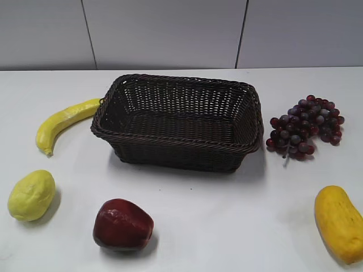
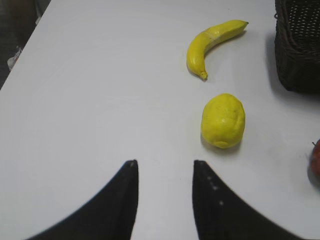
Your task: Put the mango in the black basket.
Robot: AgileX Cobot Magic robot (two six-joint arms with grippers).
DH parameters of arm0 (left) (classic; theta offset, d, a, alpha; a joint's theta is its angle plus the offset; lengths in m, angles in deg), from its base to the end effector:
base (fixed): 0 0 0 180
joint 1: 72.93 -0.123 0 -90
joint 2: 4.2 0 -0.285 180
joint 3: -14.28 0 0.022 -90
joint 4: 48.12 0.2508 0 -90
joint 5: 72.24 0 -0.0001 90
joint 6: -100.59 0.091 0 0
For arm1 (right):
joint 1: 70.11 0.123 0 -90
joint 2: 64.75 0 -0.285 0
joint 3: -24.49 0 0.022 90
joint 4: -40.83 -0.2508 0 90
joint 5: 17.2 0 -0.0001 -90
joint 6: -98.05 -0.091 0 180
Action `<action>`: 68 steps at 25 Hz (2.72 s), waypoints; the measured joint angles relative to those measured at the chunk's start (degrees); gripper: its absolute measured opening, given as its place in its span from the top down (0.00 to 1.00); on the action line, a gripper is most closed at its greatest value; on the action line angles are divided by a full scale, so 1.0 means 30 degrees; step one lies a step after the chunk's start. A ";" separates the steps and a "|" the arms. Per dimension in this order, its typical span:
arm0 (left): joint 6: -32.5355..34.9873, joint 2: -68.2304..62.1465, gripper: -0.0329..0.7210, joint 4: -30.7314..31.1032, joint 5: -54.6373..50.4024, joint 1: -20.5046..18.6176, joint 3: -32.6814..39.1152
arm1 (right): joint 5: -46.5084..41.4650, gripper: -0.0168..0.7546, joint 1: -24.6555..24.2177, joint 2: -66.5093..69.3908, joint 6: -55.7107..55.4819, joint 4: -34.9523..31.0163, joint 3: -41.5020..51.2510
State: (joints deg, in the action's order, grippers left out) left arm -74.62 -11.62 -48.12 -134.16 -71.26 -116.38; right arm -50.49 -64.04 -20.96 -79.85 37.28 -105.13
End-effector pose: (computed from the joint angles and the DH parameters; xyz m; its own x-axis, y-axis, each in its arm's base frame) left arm -0.0051 0.0001 0.2719 -0.4756 0.0974 -0.8742 0.0691 0.9949 0.0733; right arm 0.1172 0.0156 0.2686 -0.6060 -0.0492 -0.7939 -0.1234 0.9918 0.0327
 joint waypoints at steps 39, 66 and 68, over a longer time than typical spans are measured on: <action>0.0000 0.0000 0.60 0.0000 0.0000 0.0000 0.0000 | -0.1285 0.24 0.0000 1.6373 0.0154 -0.2197 -0.4124; 0.0000 0.0000 0.60 0.0000 0.0000 0.0000 0.0000 | -0.4364 0.24 0.6232 2.5132 0.2728 -0.3870 -1.9867; 0.0000 0.0000 0.60 0.0000 0.0000 0.0000 0.0000 | -0.4075 0.24 0.6232 2.6109 0.2728 -0.3870 -2.0038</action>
State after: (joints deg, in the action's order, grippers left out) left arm -74.62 -11.62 -48.12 -134.16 -71.26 -116.38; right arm -62.71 -45.34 57.37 -71.67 25.68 -165.24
